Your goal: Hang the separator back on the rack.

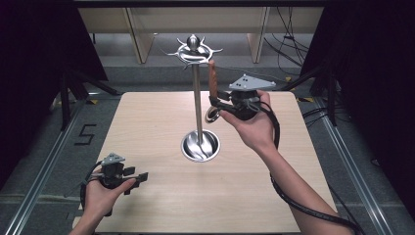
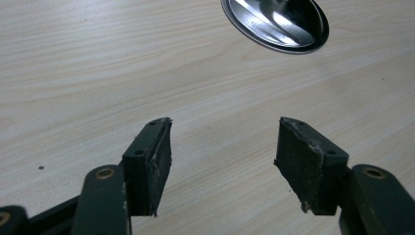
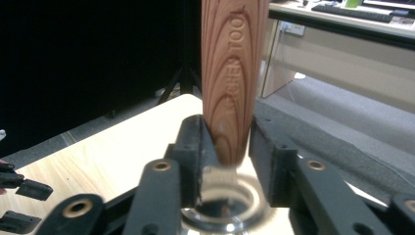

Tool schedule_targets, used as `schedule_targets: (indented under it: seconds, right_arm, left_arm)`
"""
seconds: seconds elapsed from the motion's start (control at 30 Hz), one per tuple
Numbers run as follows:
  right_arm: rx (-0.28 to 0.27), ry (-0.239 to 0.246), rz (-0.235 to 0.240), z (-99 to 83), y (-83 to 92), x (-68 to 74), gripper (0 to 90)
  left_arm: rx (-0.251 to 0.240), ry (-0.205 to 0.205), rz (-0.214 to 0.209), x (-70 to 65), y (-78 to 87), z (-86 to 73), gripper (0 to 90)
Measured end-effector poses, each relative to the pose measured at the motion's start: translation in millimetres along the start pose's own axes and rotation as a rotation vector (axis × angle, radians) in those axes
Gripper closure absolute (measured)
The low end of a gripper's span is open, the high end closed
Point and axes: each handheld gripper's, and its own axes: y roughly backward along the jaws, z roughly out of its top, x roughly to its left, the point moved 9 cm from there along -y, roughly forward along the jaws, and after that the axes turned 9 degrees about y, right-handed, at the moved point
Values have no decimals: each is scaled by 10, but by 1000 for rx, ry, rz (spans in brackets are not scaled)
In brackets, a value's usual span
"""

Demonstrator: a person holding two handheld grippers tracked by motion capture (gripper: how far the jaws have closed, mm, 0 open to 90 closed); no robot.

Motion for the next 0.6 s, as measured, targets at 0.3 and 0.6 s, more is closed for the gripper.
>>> schedule_targets:
  seconds: [0.3,0.6]
  right_arm:
    - [12,4,-9,-190,258,-73,497]
    - [68,-83,-41,-779,616,-340,470]
  left_arm:
    - [-4,0,0,0,-4,1,372]
    - [22,-19,4,1,0,-18,370]
